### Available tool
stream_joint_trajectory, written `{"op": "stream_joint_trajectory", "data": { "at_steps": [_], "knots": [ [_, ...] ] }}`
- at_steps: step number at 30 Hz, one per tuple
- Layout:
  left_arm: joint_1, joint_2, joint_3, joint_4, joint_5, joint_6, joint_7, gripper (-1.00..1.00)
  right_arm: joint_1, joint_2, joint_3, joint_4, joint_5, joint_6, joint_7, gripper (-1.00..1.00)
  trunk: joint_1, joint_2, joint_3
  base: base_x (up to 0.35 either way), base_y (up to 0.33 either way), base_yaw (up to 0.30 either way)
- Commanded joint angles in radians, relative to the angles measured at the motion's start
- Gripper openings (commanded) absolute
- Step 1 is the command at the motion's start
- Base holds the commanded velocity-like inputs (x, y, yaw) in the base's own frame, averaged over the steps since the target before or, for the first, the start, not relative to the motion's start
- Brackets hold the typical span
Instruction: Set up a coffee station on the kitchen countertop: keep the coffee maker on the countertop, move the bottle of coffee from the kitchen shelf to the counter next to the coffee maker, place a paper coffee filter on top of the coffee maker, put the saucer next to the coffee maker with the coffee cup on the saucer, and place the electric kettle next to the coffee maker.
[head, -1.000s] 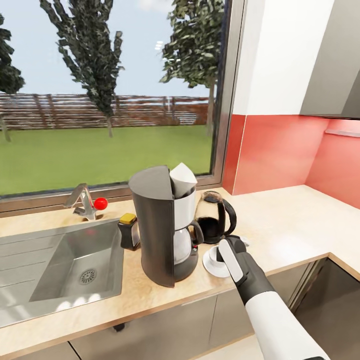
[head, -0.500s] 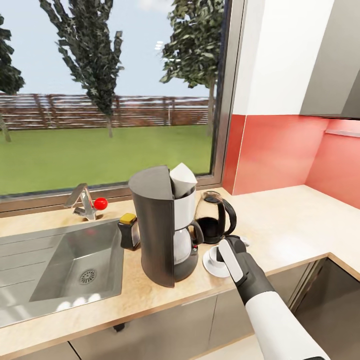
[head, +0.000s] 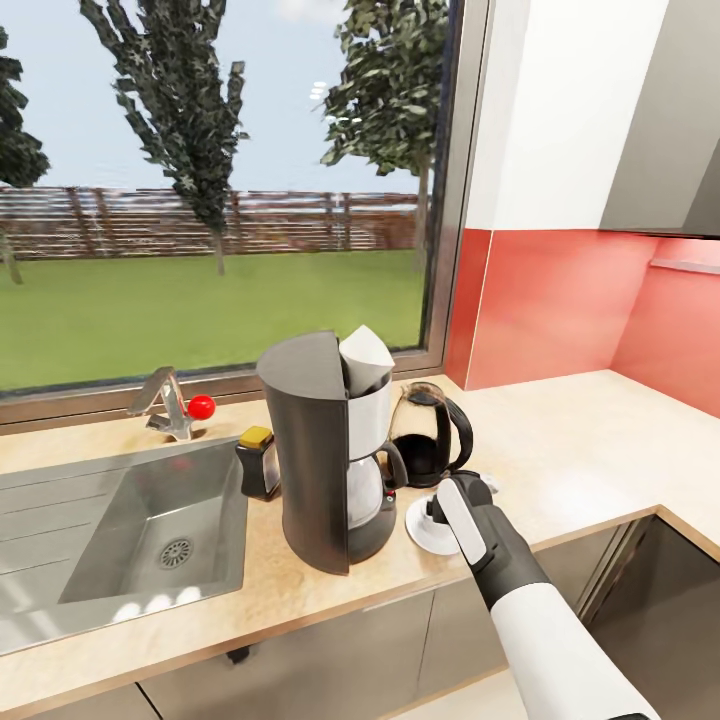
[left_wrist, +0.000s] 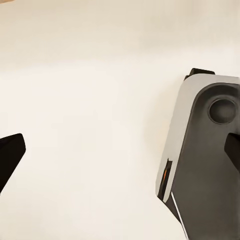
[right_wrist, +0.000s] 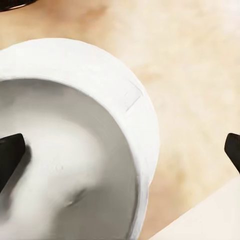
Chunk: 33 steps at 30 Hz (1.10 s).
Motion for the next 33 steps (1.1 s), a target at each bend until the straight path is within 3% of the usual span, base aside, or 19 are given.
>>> {"op": "stream_joint_trajectory", "data": {
  "at_steps": [1, 10, 33],
  "knots": [
    [-0.001, 0.0, -0.007, 0.001, 0.001, -0.003, 0.003, 1.0, -0.001, 0.0, 0.002, -0.001, -0.01, 0.002, -0.01, 1.0, 0.0, -0.001, -0.002, 0.0, 0.0, 0.0],
    [-0.001, 0.0, -0.007, 0.001, 0.001, -0.003, 0.003, 1.0, -0.001, 0.001, 0.003, -0.007, -0.01, 0.002, -0.013, 1.0, 0.0, -0.001, -0.002, 0.0, 0.0, 0.0],
    [0.0, 0.0, -0.007, 0.001, 0.001, -0.003, 0.003, 1.0, -0.001, 0.001, 0.002, -0.144, -0.009, 0.007, -0.015, 1.0, 0.0, -0.001, -0.002, 0.0, 0.0, 0.0]
  ]
}}
